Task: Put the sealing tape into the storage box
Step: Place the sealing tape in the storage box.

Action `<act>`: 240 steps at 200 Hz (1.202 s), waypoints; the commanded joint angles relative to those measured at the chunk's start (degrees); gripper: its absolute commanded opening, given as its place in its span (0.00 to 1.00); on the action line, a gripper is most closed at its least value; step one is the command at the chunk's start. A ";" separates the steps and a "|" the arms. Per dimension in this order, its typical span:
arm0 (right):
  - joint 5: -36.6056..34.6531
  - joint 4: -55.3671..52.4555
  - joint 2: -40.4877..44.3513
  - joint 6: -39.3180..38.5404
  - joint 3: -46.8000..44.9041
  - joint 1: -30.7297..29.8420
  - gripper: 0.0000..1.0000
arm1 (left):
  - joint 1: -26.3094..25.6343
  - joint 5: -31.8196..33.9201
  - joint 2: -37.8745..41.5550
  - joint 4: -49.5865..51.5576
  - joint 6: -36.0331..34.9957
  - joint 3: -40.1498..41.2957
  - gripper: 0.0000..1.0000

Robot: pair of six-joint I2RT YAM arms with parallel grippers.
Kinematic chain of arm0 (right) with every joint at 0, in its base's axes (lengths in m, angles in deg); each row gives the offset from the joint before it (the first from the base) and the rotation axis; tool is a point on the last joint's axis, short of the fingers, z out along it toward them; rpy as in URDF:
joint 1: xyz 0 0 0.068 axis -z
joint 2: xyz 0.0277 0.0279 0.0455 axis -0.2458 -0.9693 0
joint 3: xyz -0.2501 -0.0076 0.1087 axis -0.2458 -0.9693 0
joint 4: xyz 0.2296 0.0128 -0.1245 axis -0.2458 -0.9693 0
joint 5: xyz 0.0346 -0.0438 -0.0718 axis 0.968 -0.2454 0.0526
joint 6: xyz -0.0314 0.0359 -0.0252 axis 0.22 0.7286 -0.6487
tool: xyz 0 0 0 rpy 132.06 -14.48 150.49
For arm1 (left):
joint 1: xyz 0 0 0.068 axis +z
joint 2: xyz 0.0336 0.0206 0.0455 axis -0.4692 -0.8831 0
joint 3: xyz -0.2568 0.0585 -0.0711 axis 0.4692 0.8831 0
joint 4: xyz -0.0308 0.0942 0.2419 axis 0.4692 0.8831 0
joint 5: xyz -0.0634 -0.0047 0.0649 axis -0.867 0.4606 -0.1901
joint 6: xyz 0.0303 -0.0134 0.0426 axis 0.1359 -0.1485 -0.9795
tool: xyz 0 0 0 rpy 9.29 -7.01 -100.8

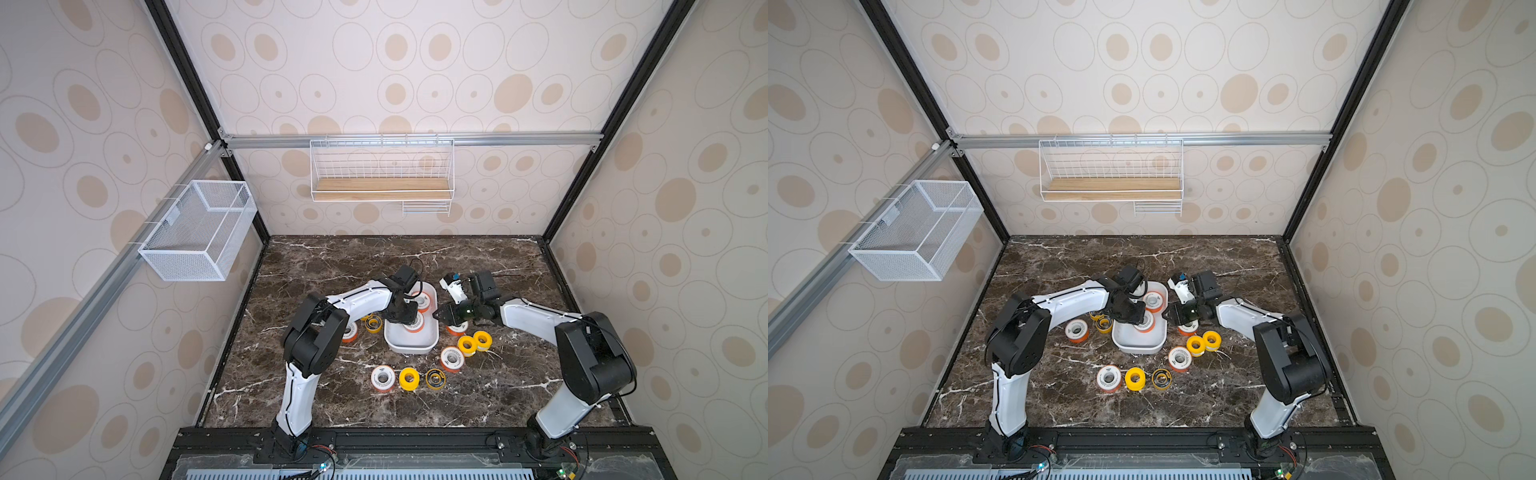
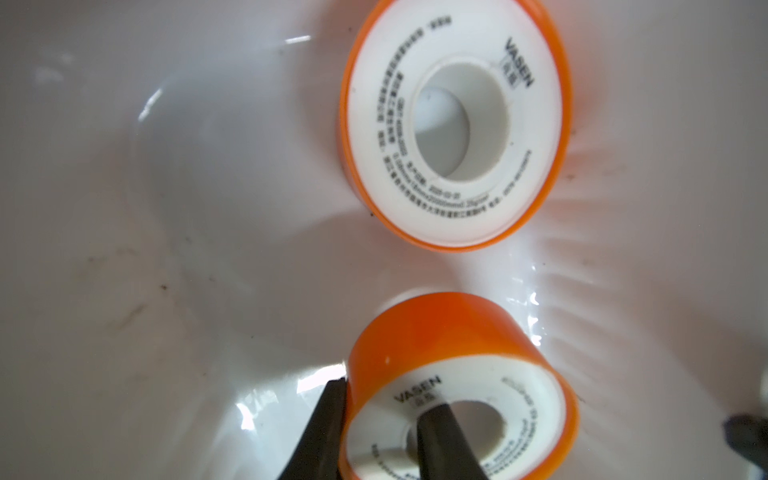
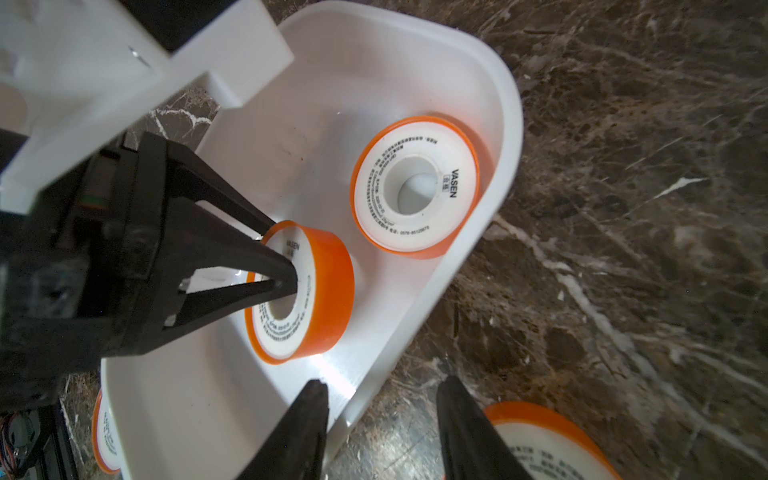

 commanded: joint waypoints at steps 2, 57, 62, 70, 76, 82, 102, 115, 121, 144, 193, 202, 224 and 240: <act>-0.26 -0.89 1.42 -0.81 -0.35 -0.15 0.48 | -0.62 -0.59 -1.31 0.34 -0.02 -2.94 0.30; -0.12 -1.24 1.07 -0.95 -0.17 -0.06 0.47 | -0.59 -2.24 -3.85 -0.01 0.83 -4.89 0.35; -0.14 -1.25 1.15 -0.98 -0.20 -0.11 0.48 | -0.66 -2.23 -4.03 0.03 0.92 -5.07 0.36; -0.17 -1.29 1.15 -0.99 -0.13 -0.06 0.47 | -0.66 -2.22 -4.21 0.03 1.03 -5.25 0.36; -0.17 -1.33 1.06 -1.04 -0.13 -0.05 0.47 | -0.61 -2.19 -4.25 -0.08 1.12 -5.45 0.36; -0.17 -1.33 1.06 -1.11 -0.08 -0.08 0.48 | -0.62 -2.21 -4.34 -0.12 1.21 -5.52 0.36; 0.03 -1.33 0.92 -1.09 0.01 -0.13 0.47 | -0.66 -2.14 -4.45 -0.30 1.25 -5.88 0.36; 0.24 -1.25 0.88 -0.98 0.01 -0.15 0.47 | -0.63 -2.18 -4.77 -0.24 1.34 -6.30 0.36; 0.25 -1.29 0.79 -0.98 0.01 0.00 0.48 | -0.66 -2.56 -4.91 -0.23 1.44 -6.49 0.36; 0.26 -1.40 0.86 -1.07 0.02 -0.08 0.48 | -0.60 -4.10 -5.31 -0.85 1.94 -6.86 0.36; -2.74 -1.12 2.88 -1.07 -1.10 -0.05 0.49 | -0.63 -3.18 -2.30 -0.39 1.64 -5.74 0.44; -4.00 -0.91 3.86 -1.20 -1.70 -0.07 0.49 | -0.59 -2.58 -1.06 0.26 1.23 -5.71 0.47; -7.72 -0.11 6.69 -1.32 -3.53 -0.12 0.50 | -0.67 -0.92 2.75 2.22 -0.73 -5.82 0.51; -10.86 0.13 8.74 -1.44 -4.86 -0.10 0.51 | -0.53 1.23 6.31 5.33 -2.14 -4.93 0.54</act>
